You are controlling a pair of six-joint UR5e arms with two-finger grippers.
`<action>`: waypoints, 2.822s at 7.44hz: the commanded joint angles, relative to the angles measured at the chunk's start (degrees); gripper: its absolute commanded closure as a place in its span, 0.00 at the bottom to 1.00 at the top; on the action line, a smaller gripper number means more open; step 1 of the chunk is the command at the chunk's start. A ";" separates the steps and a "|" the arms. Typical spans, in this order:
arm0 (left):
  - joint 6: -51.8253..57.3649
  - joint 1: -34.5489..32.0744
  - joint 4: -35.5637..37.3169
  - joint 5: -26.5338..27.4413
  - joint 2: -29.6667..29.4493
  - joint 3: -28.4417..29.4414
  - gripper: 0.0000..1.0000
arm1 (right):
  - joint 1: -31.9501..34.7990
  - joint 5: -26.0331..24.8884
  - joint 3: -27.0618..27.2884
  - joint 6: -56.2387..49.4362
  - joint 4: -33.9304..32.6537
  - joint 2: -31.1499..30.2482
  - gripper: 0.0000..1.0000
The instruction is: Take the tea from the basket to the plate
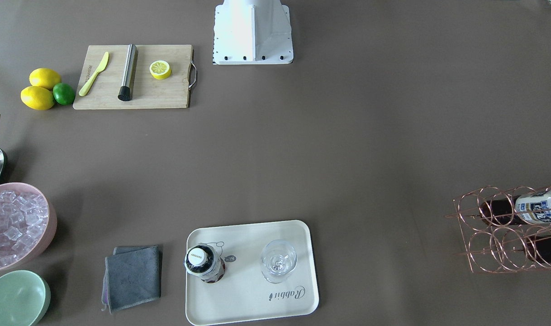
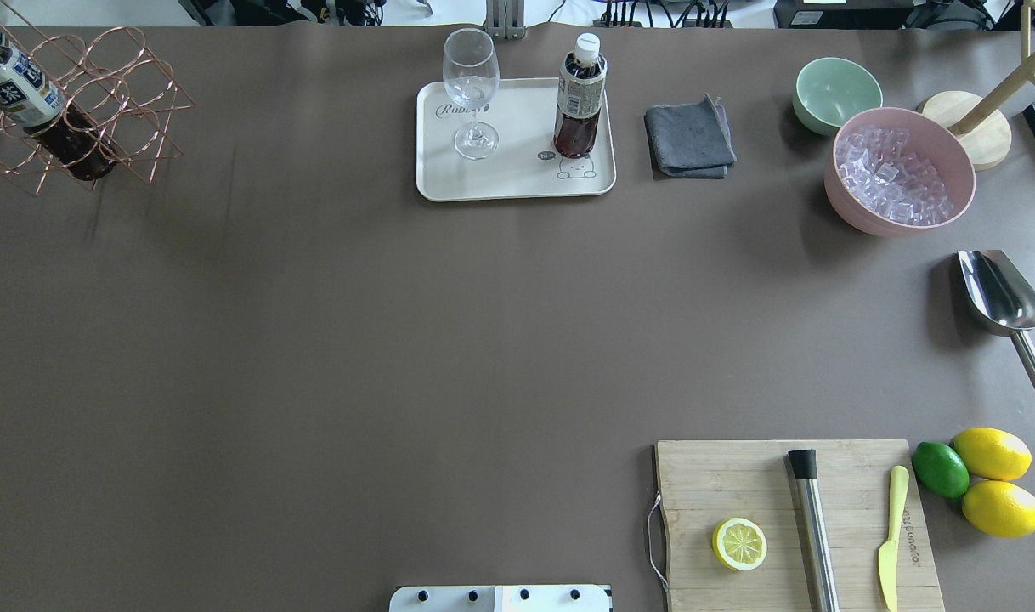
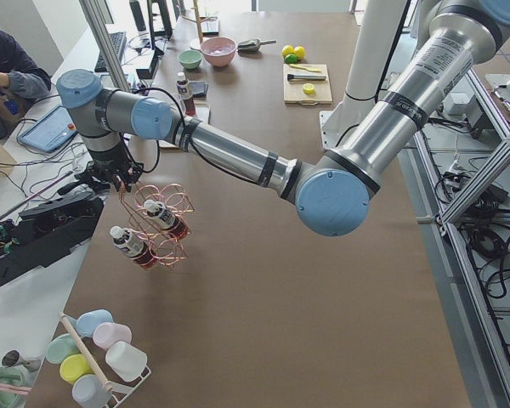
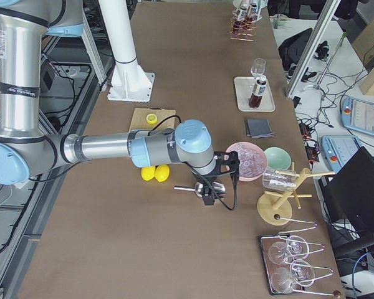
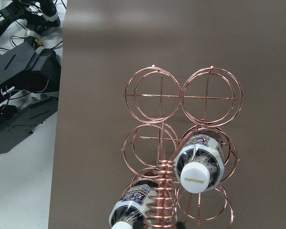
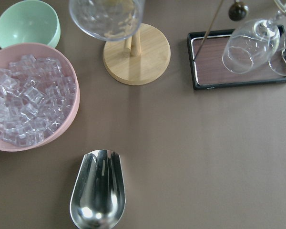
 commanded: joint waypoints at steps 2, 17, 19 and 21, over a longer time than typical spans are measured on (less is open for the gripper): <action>1.20 1.30 -1.95 3.69 -0.38 2.91 1.00 | -0.36 0.75 -1.52 0.07 -8.82 -1.32 0.00; -0.10 1.57 -2.66 3.36 -0.03 1.42 0.01 | -6.96 3.82 -3.80 0.60 -8.47 -0.87 0.00; -4.22 -2.36 -0.82 -1.26 2.49 0.28 0.01 | -6.96 3.82 -3.72 0.25 -8.47 -0.96 0.00; -8.78 -8.25 -0.81 -9.19 13.61 -5.14 0.01 | -6.96 3.82 -3.80 0.42 -8.47 -0.87 0.00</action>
